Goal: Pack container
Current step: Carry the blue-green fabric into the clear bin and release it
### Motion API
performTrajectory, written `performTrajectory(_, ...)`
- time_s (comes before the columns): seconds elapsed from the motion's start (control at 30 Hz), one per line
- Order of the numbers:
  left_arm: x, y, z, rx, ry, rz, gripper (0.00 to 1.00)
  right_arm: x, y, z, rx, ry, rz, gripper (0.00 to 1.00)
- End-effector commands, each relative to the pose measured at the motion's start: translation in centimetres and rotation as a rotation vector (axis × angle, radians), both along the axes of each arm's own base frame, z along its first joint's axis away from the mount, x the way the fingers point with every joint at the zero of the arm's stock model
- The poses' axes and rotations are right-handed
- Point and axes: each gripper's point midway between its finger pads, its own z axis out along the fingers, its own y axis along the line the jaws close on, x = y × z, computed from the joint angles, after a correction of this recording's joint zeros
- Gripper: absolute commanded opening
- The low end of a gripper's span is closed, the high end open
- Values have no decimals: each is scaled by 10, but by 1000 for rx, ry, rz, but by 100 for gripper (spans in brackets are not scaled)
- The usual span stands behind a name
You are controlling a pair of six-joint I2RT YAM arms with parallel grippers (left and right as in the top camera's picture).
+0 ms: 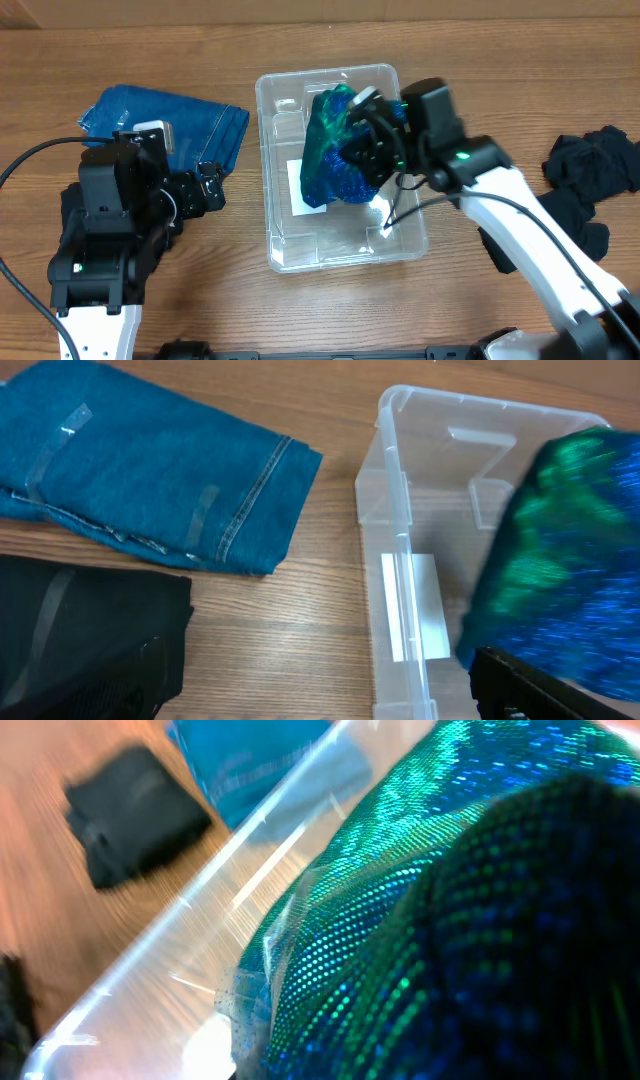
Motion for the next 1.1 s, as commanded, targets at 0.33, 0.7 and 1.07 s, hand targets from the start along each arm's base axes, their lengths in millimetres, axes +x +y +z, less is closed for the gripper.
performTrajectory(0.33,5,3,5,16,-8,-1,100,46,32,-27,-46,-184,50,4)
performTrajectory(0.7,5,1,5,11,-8,-7,100,100,-48,-48,-355,-235,-394,100)
performTrajectory(1.07,5,2,5,12,-8,-6,100,93,-73,62,-170,-337,-590,100)
